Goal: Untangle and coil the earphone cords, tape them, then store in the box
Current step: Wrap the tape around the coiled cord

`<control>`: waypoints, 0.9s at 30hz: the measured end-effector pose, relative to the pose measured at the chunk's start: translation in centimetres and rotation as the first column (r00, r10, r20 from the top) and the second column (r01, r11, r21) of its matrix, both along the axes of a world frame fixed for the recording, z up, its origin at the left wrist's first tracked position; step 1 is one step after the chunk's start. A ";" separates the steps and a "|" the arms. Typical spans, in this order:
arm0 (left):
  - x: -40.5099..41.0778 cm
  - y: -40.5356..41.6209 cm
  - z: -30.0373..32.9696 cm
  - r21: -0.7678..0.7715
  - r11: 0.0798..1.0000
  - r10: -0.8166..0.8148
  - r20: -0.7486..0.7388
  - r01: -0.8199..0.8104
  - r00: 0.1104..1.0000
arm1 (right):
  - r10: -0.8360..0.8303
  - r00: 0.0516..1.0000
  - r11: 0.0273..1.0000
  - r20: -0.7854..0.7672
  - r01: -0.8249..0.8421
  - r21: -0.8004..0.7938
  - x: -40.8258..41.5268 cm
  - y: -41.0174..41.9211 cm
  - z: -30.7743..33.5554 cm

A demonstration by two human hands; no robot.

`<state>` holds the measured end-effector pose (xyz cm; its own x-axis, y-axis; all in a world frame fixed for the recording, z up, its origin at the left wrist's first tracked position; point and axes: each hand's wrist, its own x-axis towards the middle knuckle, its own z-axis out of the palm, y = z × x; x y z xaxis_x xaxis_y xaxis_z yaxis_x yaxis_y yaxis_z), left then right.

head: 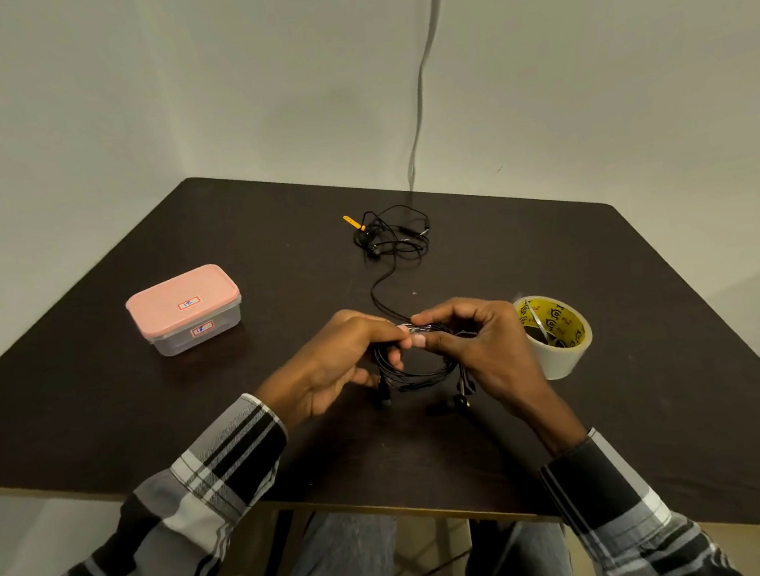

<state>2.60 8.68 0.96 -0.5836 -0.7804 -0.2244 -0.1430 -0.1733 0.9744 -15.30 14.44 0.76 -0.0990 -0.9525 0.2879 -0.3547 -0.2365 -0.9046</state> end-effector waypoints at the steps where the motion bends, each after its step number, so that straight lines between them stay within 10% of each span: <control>1: 0.1 -0.1 -0.2 -0.008 1.000 -0.012 -0.004 0.012 1.000 | -0.004 1.000 1.000 0.018 0.004 0.003 0.0 0.0 -0.1; 16: -0.5 0.1 -1.3 -0.667 0.729 0.235 0.032 -0.154 0.972 | -0.076 0.971 0.996 0.225 0.065 0.055 0.5 0.1 -0.3; 27: 1.5 0.2 -1.5 -0.220 0.943 0.240 -0.073 -0.250 0.968 | -0.139 0.944 0.968 0.300 0.065 0.242 -0.5 -0.3 -0.4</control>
<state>4.11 8.90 -0.56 -0.3733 -0.9277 -0.0044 -0.0798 0.0274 0.9964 -15.83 14.17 0.38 -0.2490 -0.9685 0.0055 -0.0570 0.0089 -0.9983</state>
